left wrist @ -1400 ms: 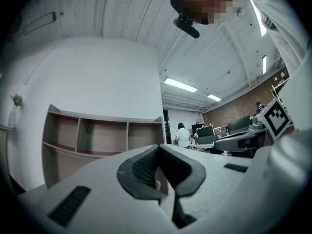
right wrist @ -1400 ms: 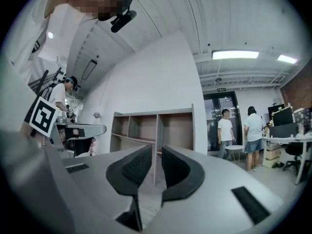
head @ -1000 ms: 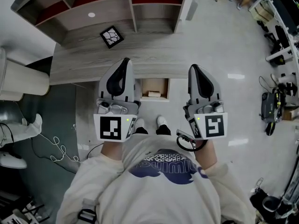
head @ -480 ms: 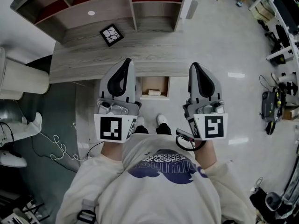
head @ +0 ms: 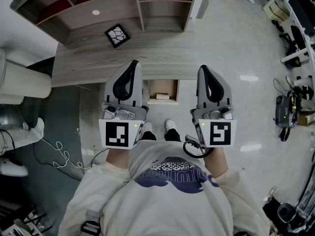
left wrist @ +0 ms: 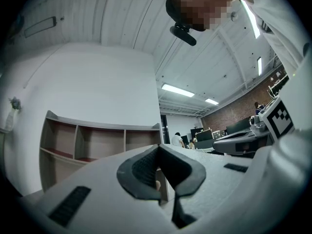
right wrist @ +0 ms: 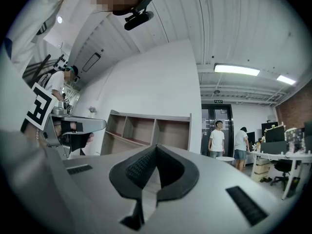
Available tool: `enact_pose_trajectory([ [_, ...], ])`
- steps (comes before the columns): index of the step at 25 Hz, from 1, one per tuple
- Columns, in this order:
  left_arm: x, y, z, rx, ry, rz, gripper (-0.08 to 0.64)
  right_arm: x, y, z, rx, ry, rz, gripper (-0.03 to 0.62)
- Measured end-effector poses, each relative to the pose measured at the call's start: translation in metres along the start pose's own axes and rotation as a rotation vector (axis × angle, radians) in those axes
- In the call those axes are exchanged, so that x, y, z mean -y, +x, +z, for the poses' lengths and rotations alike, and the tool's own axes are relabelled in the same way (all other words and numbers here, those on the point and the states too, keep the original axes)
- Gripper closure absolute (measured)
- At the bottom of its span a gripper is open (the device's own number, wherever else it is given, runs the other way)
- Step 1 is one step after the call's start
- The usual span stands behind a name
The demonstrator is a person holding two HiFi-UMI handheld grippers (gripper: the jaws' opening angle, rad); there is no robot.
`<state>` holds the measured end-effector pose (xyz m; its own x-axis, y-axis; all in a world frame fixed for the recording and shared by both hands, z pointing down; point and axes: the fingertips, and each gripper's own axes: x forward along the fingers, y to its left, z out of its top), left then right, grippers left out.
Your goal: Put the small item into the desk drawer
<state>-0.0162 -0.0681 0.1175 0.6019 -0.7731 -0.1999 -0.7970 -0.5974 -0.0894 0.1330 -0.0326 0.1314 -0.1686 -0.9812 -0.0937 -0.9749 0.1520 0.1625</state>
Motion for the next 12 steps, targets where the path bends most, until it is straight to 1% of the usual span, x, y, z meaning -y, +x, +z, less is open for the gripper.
enact_pose_trajectory([
  [3, -0.0017, 0.0006, -0.0013, -0.002, 0.001, 0.002, 0.552, -0.0007, 0.0008, 0.0043, 0.02, -0.003, 0.005, 0.595],
  [8, -0.0052, -0.0003, -0.0048, -0.01, -0.001, 0.009, 0.552, 0.0029, 0.0006, 0.0031, 0.0, -0.014, -0.022, 0.595],
  [12, -0.0076, -0.0014, -0.0051, -0.014, 0.0, 0.012, 0.552, -0.0003, -0.0005, 0.0014, -0.013, -0.035, -0.012, 0.595],
])
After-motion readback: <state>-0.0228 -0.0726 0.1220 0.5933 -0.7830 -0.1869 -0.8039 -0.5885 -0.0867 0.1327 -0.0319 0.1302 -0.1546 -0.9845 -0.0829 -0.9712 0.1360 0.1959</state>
